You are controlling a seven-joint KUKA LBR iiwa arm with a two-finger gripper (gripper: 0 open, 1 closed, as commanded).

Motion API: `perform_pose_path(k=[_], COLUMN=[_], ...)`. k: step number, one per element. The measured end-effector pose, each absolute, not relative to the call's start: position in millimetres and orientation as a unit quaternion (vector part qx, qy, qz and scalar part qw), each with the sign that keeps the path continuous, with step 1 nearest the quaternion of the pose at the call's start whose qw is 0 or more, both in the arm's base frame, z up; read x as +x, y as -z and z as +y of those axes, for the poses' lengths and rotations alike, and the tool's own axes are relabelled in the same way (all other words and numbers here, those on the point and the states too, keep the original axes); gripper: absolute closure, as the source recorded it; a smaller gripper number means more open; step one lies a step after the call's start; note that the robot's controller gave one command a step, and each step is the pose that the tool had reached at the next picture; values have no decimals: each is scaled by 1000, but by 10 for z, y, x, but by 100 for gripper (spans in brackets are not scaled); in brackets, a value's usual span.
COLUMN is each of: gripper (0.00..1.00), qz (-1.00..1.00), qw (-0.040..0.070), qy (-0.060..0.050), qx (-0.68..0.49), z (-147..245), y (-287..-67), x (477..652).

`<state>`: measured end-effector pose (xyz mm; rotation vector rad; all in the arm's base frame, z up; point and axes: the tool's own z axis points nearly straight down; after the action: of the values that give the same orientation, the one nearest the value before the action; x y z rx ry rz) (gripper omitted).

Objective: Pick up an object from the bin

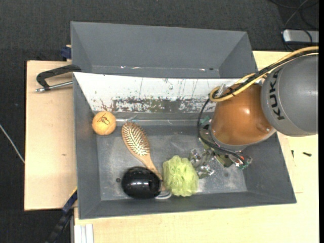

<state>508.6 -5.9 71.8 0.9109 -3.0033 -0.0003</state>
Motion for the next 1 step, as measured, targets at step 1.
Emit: perform_pose_path(k=[1], gripper=[100], qz=[-952], qw=[-3], qy=[0], qx=[306], z=[245], y=[-1887], x=[5047])
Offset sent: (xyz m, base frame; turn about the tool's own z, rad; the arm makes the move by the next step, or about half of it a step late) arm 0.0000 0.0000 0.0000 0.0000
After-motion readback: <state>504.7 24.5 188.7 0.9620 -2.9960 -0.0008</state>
